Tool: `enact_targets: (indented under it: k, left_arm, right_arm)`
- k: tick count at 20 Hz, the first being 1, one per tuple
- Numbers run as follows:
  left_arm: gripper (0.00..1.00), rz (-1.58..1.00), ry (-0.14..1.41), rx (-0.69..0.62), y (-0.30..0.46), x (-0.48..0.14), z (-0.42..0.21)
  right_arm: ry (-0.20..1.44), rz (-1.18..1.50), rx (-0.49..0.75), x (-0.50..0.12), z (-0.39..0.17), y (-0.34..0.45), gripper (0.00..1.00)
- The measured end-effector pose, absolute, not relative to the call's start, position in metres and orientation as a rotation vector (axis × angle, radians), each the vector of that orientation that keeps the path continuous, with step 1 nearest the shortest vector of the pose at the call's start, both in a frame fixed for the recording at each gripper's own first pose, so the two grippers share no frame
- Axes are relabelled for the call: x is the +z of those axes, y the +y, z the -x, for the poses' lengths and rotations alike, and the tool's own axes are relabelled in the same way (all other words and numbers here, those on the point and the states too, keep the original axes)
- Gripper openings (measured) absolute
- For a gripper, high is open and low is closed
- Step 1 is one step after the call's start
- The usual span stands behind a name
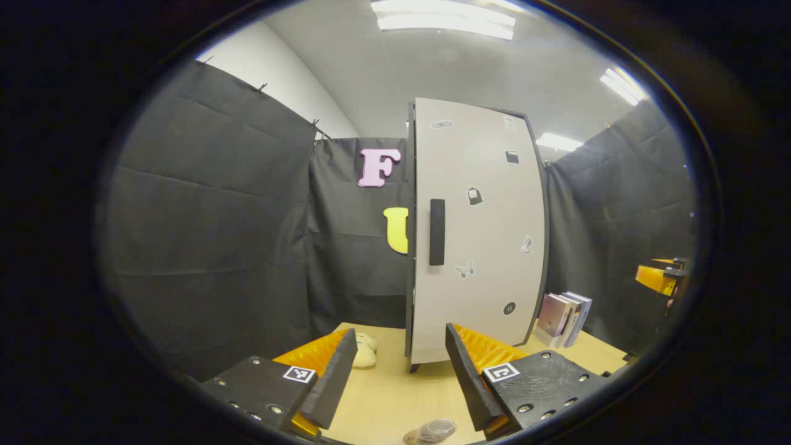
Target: Open the cabinet door with the right hand, grasp the bottle in the cabinet with the left hand and place it on the coaster, then close the cabinet door with the right hand.
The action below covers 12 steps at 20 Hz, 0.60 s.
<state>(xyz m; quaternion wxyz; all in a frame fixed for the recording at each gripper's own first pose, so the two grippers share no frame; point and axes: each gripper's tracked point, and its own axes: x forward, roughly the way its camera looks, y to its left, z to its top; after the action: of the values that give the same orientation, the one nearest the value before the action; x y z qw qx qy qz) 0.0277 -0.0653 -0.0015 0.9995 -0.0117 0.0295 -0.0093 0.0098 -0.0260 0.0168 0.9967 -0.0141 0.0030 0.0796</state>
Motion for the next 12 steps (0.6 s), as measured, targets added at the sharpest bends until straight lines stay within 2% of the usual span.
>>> enact_targets:
  k: [2,3,4,8,9,12]
  left_arm:
    - [0.87,0.021,0.057,-0.02,-0.0635,-0.0002,-0.0277]
    - [0.83,0.02,0.056,-0.02,-0.0627,0.0006,-0.0278]
    - [0.87,0.02,0.056,-0.019,-0.0616,0.0002,-0.0278]
    - [0.87,0.028,0.055,-0.021,-0.0601,0.0,-0.0284]
    - [0.83,0.027,0.054,-0.022,-0.0597,0.0013,-0.0264]
    - [0.83,0.021,0.052,-0.017,-0.0546,0.0038,-0.0307]
  right_arm:
    - [0.002,0.029,0.156,0.0181,-0.0097,-0.0256,0.94]
    - [0.0,0.03,0.154,0.0183,-0.0094,-0.0257,0.94]
    - [-0.001,0.029,0.153,0.0187,-0.0084,-0.025,0.94]
    - [-0.002,0.032,0.15,0.0181,-0.0101,-0.0229,0.94]
    - [-0.004,0.032,0.148,0.0187,-0.0103,-0.0233,0.94]
    - [-0.014,0.03,0.143,0.0217,-0.0111,-0.0225,0.94]
